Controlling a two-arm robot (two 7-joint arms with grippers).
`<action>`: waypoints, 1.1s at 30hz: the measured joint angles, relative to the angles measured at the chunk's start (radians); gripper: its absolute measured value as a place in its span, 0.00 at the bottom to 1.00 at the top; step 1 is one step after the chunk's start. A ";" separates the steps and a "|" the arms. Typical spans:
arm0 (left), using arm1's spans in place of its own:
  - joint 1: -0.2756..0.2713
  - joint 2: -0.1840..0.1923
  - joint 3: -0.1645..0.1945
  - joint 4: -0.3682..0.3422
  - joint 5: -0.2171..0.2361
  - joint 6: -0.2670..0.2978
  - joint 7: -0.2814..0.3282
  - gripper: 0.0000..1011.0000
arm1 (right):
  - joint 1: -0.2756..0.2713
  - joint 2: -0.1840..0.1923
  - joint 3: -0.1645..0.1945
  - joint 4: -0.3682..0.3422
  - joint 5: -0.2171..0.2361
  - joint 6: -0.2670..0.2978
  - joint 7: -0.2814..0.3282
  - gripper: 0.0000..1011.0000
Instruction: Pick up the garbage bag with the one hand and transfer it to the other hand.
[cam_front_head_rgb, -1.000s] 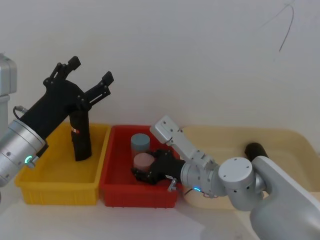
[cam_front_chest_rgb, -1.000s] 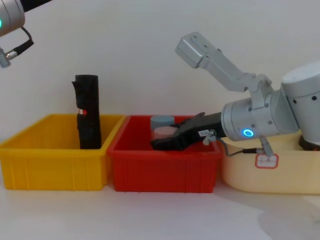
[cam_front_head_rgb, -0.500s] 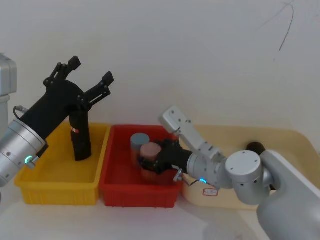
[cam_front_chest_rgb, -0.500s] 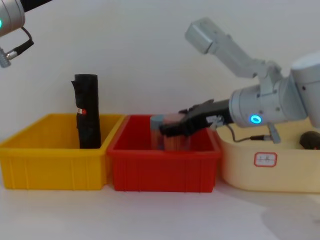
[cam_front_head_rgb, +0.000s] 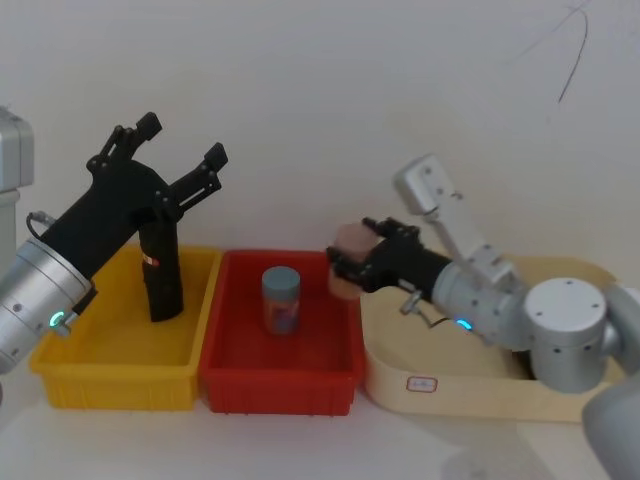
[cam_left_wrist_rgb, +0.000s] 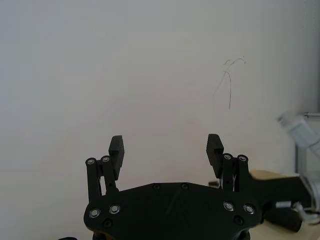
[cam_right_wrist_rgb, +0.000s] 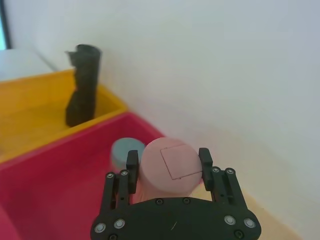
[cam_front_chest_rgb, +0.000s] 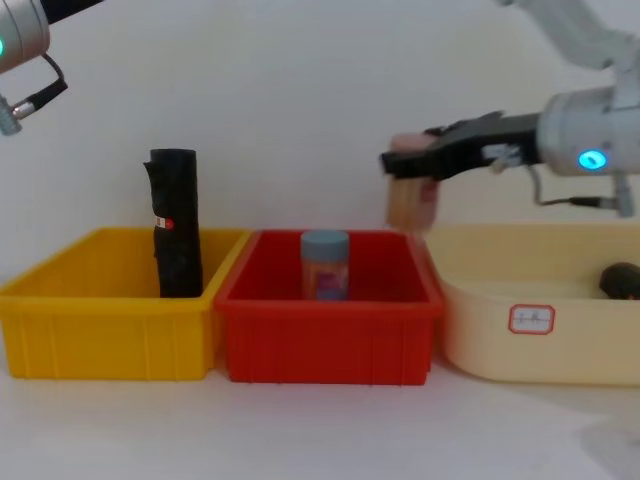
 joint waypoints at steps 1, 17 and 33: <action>0.000 0.000 0.000 0.000 0.000 0.000 0.000 0.99 | -0.009 0.011 0.011 -0.017 0.004 0.002 -0.006 0.70; 0.000 0.000 0.000 0.000 0.000 0.000 0.000 0.99 | -0.096 0.087 0.077 -0.075 0.010 0.030 -0.064 0.77; 0.000 0.000 0.000 0.000 0.000 0.000 0.000 0.99 | -0.199 0.122 0.128 -0.148 0.045 0.017 -0.058 0.99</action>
